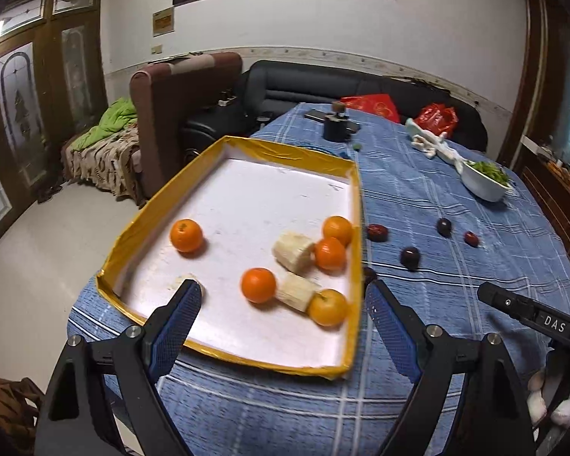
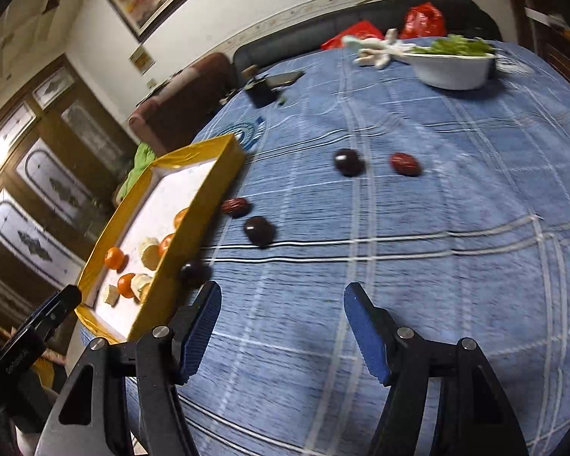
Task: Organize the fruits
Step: 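Move both open tools from the tray toward the dark plums on the cloth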
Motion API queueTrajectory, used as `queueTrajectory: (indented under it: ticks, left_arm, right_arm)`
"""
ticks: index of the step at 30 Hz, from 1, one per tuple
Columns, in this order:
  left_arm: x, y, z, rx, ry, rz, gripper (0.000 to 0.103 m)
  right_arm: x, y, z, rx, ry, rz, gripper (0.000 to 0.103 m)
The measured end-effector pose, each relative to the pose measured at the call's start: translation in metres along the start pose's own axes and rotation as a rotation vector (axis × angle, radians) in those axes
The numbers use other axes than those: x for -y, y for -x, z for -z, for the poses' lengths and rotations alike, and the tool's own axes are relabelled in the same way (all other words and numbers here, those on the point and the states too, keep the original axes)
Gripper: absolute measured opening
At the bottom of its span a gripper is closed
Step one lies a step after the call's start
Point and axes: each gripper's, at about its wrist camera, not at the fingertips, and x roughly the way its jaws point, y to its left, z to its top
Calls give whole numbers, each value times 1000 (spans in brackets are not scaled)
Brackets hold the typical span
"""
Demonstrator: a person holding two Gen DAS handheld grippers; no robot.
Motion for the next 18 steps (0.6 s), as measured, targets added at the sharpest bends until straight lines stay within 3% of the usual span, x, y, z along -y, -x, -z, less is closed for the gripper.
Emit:
queueTrajectory:
  ticks: [9,18]
  left_arm:
    - [17,0,9,-26,-33,41,88]
    - [12,-13,13,-44,-24,84,88]
  right_arm:
    - [25,13,6,9,-29,21,75]
    - [-8,-21,-6,-75,119,50,75]
